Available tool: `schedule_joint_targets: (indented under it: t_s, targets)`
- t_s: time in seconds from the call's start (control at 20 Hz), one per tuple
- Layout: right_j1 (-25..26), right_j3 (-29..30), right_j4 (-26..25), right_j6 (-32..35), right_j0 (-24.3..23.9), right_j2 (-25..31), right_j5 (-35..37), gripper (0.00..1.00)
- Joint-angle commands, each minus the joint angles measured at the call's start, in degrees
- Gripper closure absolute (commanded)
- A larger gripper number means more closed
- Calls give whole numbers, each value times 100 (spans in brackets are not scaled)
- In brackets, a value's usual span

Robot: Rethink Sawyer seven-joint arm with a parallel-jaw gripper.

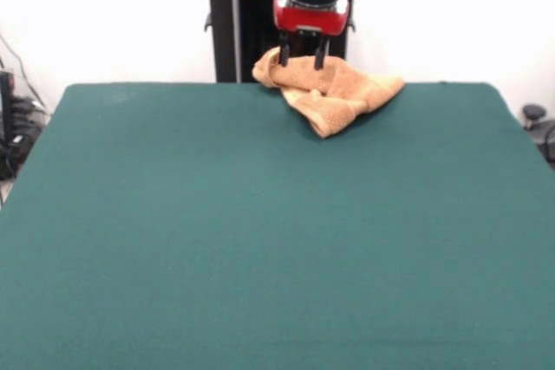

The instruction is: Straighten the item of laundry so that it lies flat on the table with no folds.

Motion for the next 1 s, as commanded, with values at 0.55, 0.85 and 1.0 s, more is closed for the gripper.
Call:
schedule_joint_targets:
  t_s: [0.55, 0.85, 1.0]
  targets:
    - [2996, -1343, 357, 1028, 619, -196, -2713, 0]
    - [3185, -1578, 448, 750, 523, -168, -2522, 100]
    - [3187, -1575, 425, 765, 484, -167, -2631, 100]
